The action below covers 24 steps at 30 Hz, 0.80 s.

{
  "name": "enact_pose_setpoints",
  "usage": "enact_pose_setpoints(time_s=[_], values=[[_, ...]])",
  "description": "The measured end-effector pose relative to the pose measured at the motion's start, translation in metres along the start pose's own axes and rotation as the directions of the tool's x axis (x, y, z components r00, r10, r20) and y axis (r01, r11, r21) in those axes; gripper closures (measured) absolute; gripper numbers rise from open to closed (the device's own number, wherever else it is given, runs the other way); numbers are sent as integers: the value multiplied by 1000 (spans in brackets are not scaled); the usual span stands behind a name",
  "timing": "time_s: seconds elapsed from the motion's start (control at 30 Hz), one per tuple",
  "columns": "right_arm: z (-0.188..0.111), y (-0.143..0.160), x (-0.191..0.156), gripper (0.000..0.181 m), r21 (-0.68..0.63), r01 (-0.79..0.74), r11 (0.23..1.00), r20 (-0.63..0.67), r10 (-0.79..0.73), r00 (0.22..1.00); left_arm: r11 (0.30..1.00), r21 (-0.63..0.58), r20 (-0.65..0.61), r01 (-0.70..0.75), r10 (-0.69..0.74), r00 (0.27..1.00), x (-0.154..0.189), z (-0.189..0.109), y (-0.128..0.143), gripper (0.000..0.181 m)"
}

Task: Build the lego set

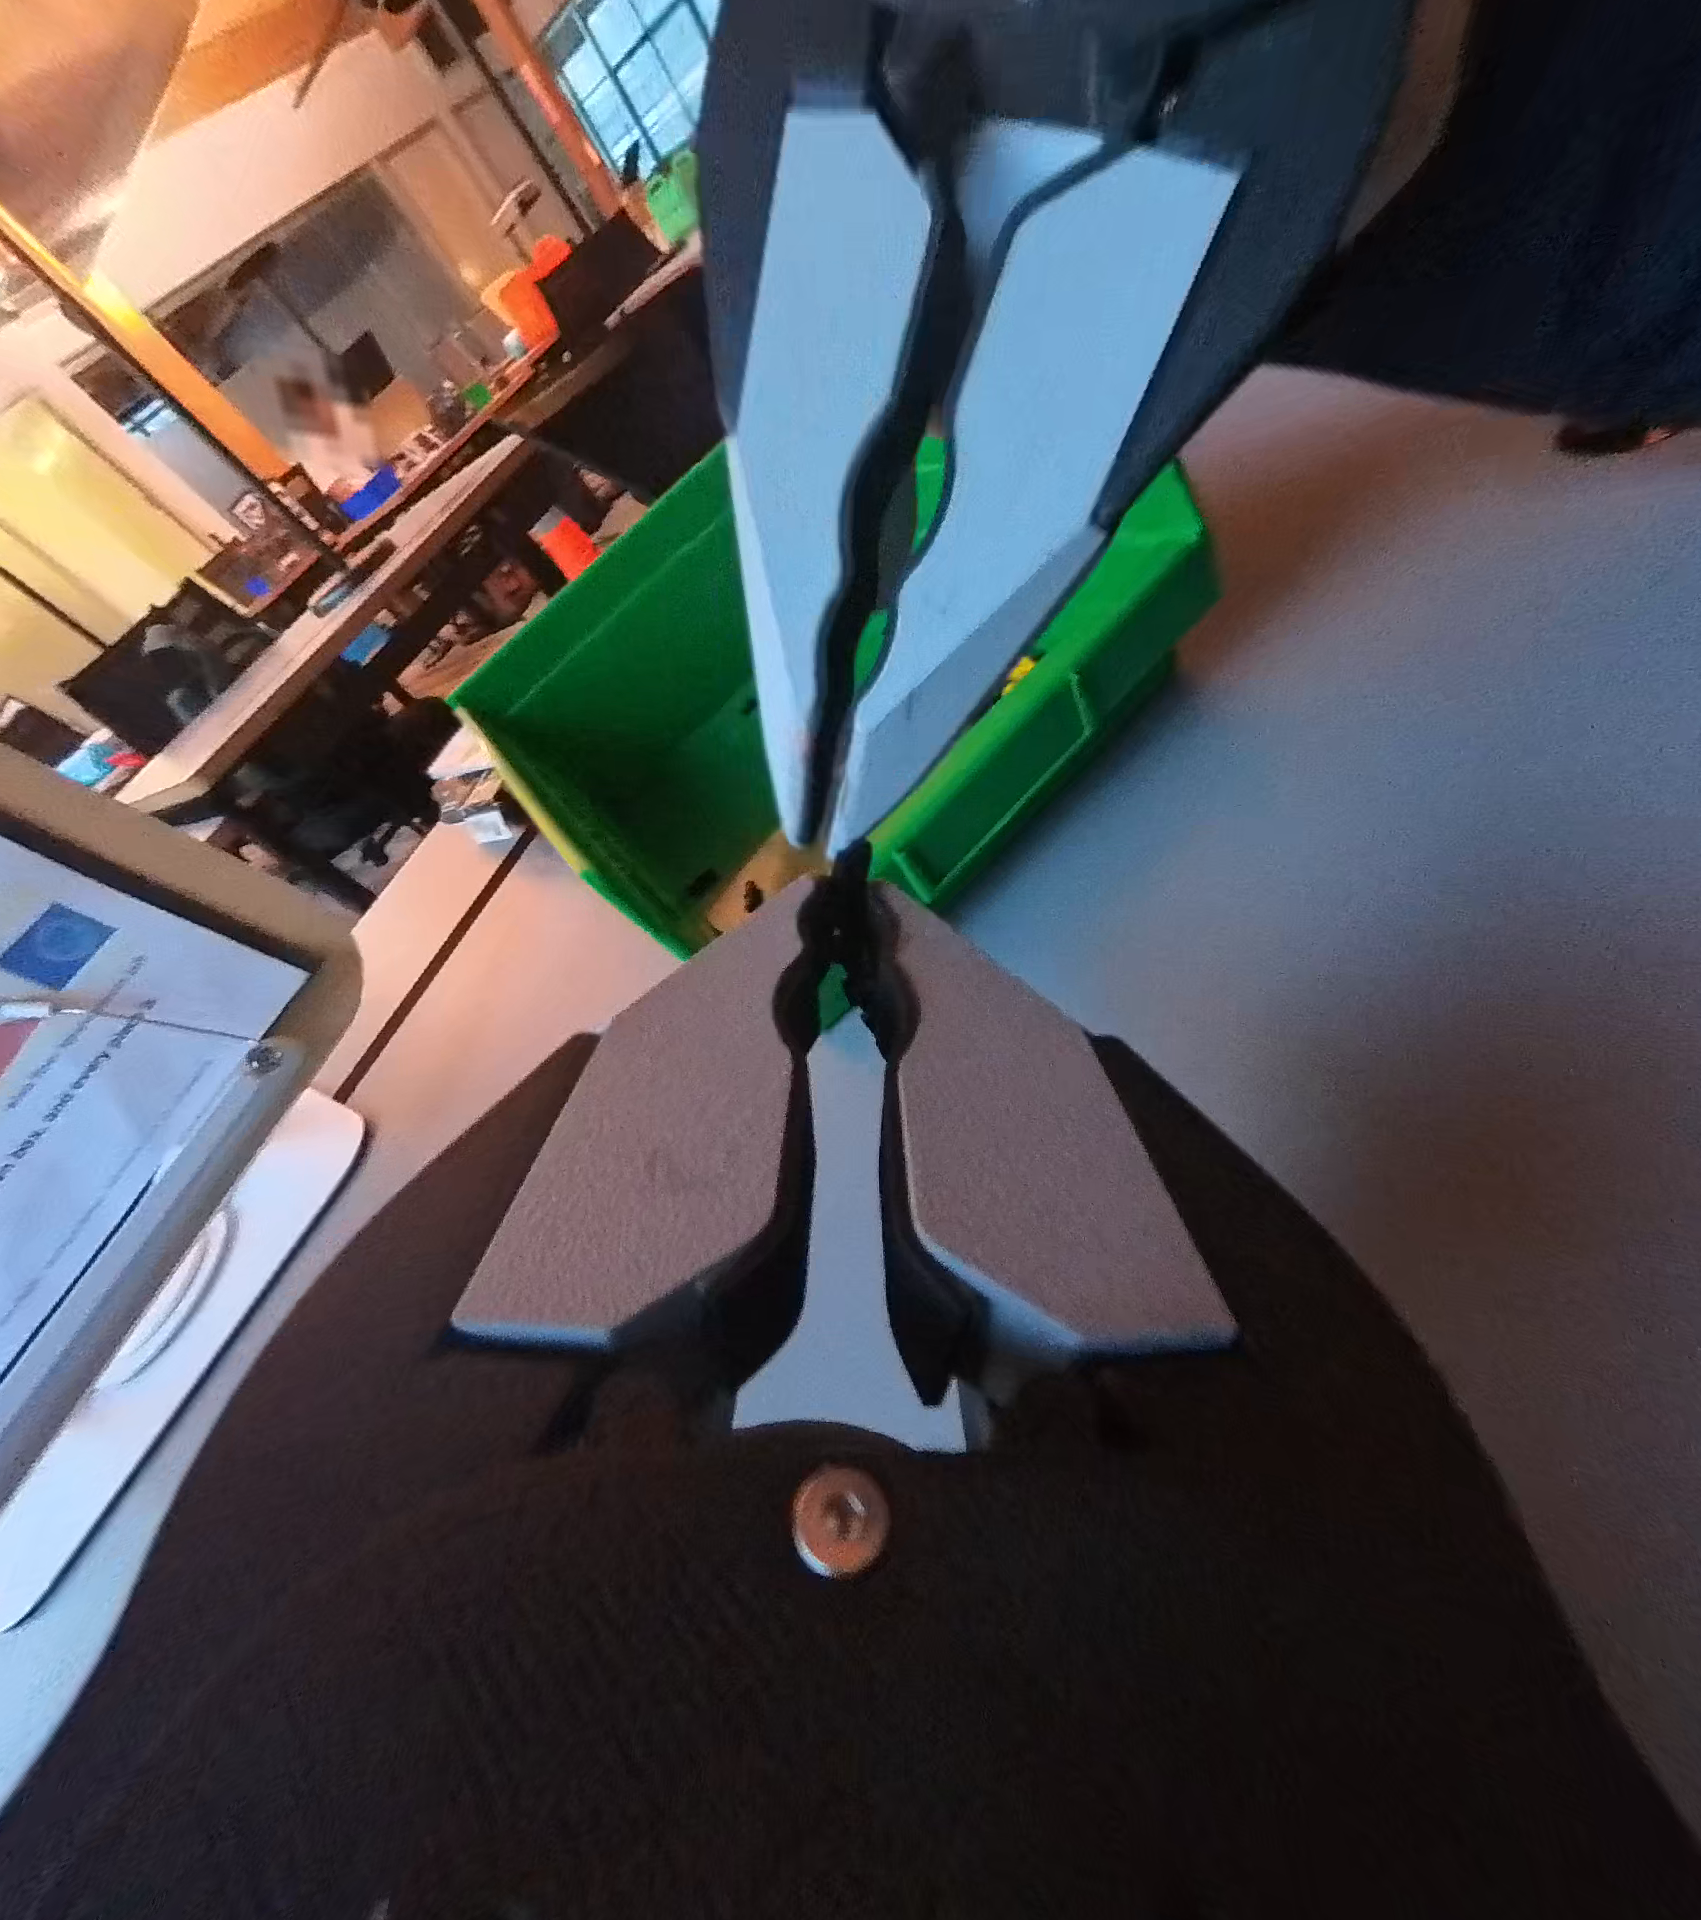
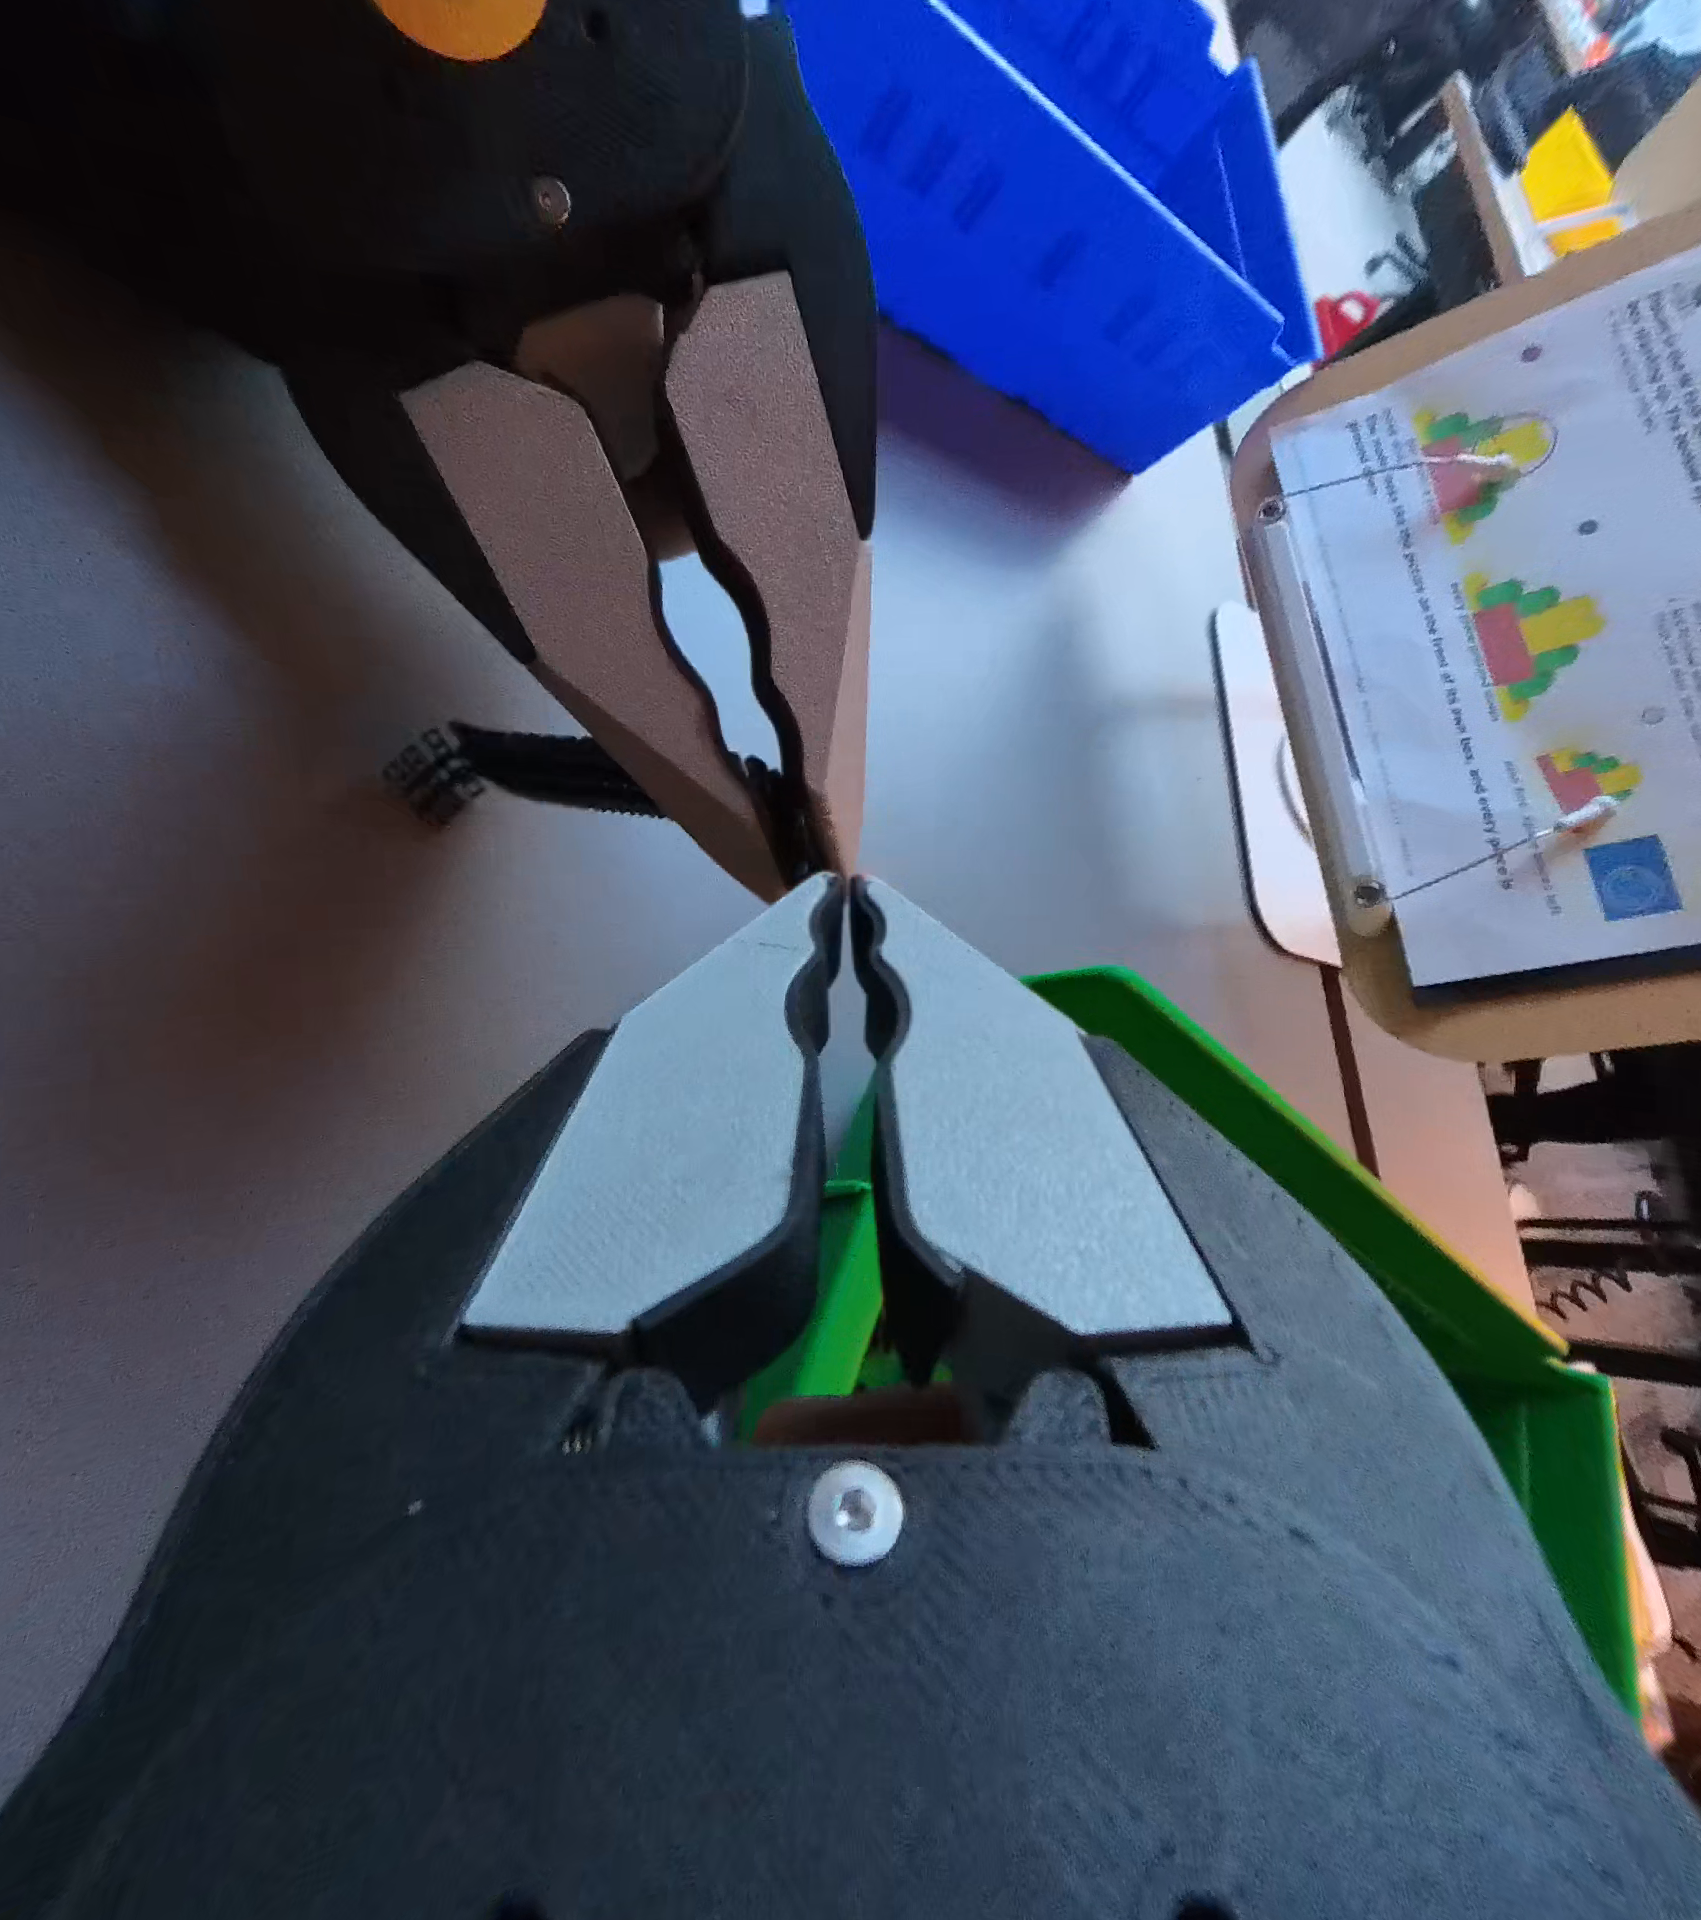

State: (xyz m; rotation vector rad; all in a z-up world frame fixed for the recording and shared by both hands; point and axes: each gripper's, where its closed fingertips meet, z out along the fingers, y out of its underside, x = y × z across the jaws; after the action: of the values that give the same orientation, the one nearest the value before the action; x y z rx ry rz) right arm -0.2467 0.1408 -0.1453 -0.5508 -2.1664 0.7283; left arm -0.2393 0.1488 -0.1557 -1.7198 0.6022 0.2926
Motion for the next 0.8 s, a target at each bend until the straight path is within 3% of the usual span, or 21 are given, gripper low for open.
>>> enact_pose_setpoints(time_s=[0.27,0.37,0.8], values=[[-8,4,-6,173,66,-14,998,67,9,998,1000,-2,-41,29,-29,999,5,1,0,180],[-10,-1,-12,180,110,-26,994,99,15,995,998,14,-51,60,-59,997,7,1,-5,180],[-21,-7,6,181,180,-60,982,26,56,998,990,70,-30,120,-118,993,-2,-4,-14,179]])
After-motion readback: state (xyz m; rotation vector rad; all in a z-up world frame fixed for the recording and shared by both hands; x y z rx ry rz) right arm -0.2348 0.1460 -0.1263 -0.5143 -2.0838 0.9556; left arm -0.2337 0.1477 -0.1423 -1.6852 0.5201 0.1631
